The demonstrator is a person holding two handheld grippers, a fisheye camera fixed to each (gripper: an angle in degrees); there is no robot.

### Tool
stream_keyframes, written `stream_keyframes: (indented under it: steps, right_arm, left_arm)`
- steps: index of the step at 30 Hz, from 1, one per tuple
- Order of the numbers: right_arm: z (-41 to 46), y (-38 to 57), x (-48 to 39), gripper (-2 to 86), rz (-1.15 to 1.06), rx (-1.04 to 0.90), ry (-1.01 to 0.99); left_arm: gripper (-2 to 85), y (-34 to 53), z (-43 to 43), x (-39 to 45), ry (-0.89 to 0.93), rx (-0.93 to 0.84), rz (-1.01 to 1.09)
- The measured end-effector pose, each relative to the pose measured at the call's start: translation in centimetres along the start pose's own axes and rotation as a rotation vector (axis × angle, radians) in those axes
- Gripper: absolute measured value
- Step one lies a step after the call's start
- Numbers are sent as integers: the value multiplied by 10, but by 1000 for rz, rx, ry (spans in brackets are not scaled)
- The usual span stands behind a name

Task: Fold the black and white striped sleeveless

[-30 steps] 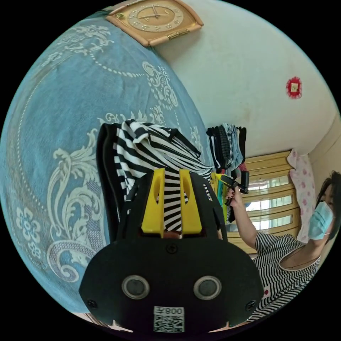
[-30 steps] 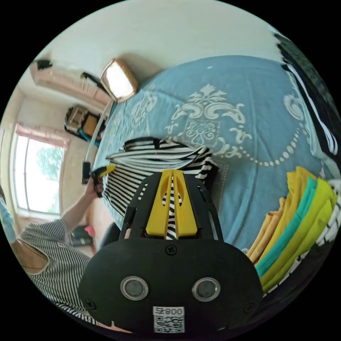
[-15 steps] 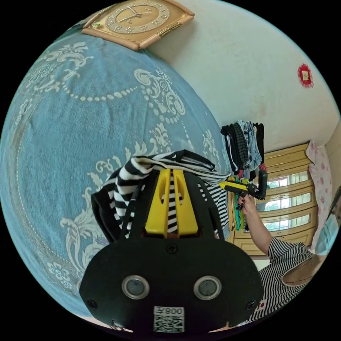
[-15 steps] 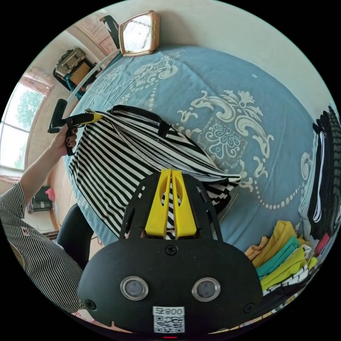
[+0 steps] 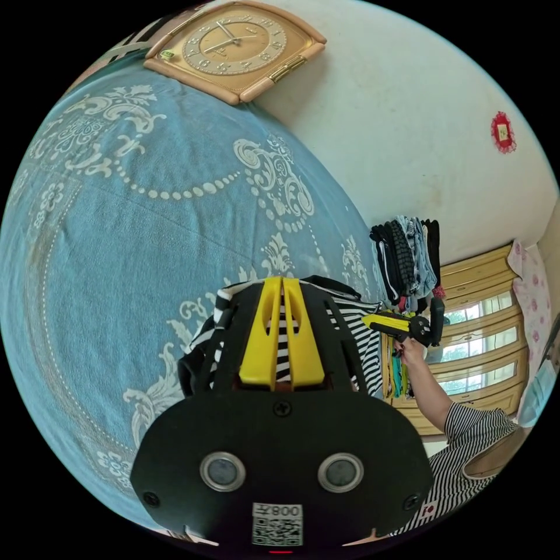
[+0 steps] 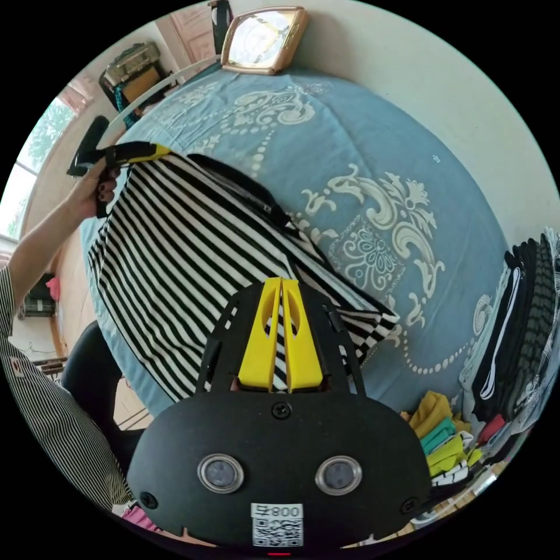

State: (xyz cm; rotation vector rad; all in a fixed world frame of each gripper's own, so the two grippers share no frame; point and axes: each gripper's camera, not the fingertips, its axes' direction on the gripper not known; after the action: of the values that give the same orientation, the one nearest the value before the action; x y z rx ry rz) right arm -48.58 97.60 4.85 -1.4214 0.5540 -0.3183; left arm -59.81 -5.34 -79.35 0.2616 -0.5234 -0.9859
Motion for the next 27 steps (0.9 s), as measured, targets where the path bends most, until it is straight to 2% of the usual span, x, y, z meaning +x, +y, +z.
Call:
stream_keyframes:
  steps: [7,11,16,19,22,27]
  right_arm:
    - [-10,-20,36,-5,137,40,6]
    - [-27,-2,31,-5,132,132,-49]
    - [-17,25,22,-5,103,105,-29]
    - [-2,28,39,-5,165,61,-56]
    - [-12,38,51,-5,198,146,-143]
    - [-25,88,53,-4,238,231,-188]
  left_arm:
    - [5,4,-21,-3,19,67,21]
    - [6,23,-20,11,54,13,121]
    - [6,30,-8,7,-97,-69,131]
    - [10,25,-14,-7,-138,-32,69]
    - [22,31,-36,-11,-46,53,46]
    - [65,64,-73,-11,-105,101,99]
